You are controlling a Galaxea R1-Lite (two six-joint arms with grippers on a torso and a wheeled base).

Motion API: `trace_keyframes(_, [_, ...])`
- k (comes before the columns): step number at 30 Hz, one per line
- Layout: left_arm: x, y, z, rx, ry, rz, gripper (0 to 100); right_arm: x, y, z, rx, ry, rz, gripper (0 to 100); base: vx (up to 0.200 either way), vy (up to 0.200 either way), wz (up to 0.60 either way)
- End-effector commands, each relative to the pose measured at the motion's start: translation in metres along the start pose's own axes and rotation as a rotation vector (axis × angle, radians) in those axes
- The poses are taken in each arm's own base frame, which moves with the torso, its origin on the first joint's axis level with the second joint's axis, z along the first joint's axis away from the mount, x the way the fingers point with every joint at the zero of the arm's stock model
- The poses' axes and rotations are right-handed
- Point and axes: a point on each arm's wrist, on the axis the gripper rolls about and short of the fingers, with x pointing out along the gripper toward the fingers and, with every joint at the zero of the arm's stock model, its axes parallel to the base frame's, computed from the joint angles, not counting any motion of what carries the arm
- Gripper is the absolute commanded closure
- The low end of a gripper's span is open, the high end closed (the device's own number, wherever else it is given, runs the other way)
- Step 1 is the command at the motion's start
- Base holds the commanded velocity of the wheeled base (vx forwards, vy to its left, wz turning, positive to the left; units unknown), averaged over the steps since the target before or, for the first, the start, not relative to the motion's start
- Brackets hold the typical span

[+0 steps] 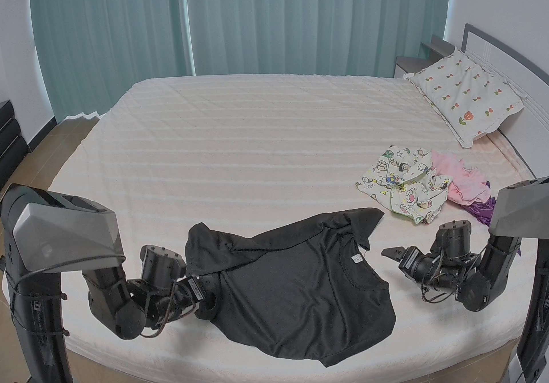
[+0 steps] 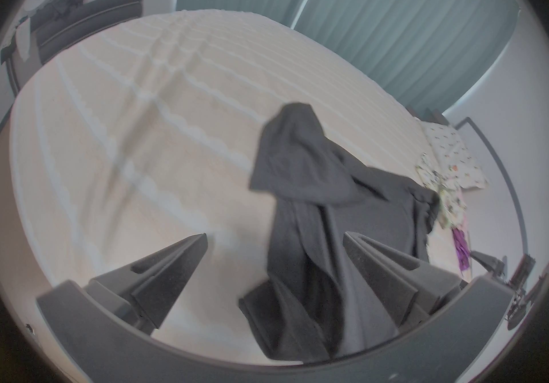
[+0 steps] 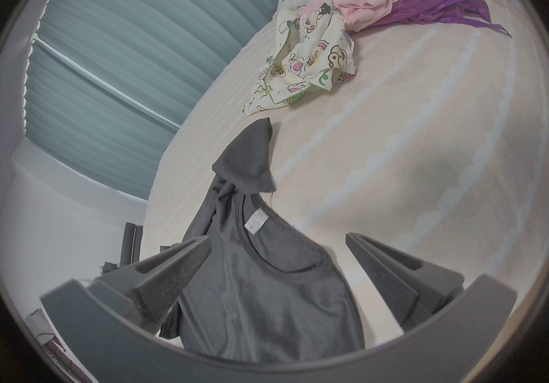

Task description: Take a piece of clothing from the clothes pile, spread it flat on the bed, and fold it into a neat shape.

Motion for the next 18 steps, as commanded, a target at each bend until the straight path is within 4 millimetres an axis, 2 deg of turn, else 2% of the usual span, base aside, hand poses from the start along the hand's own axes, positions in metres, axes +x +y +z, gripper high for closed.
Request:
trace_keyframes(1, [-0.02,-0.009,-0.036,0.036,0.062,-0.073,0,-0.023,-0.014,-0.015,-0.01,0.023,-0.011,0,0.0,0.0,0.0])
trace_keyframes(4, [-0.015,-0.017,-0.036,0.023,0.032,-0.105,0,-0.023,-0.015,-0.016,-0.01,0.023,-0.009,0,0.0,0.0,0.0])
trace_keyframes(11, [-0.004,-0.018,-0.039,0.028,0.026,-0.094,0,-0.021,-0.014,-0.021,-0.021,0.04,-0.009,0,0.0,0.0,0.0])
trace_keyframes(12, [-0.003,-0.016,-0.04,0.052,0.025,-0.081,100,-0.021,-0.012,-0.024,-0.039,0.05,-0.003,0,0.0,0.0,0.0])
trace_keyframes(16, [-0.003,-0.013,-0.04,0.093,0.028,-0.071,100,-0.018,-0.011,-0.032,-0.059,0.078,-0.006,0,0.0,0.0,0.0])
trace_keyframes(18, [-0.009,-0.008,-0.04,0.099,0.033,-0.059,100,-0.013,-0.017,-0.04,-0.101,0.111,-0.031,0,0.0,0.0,0.0])
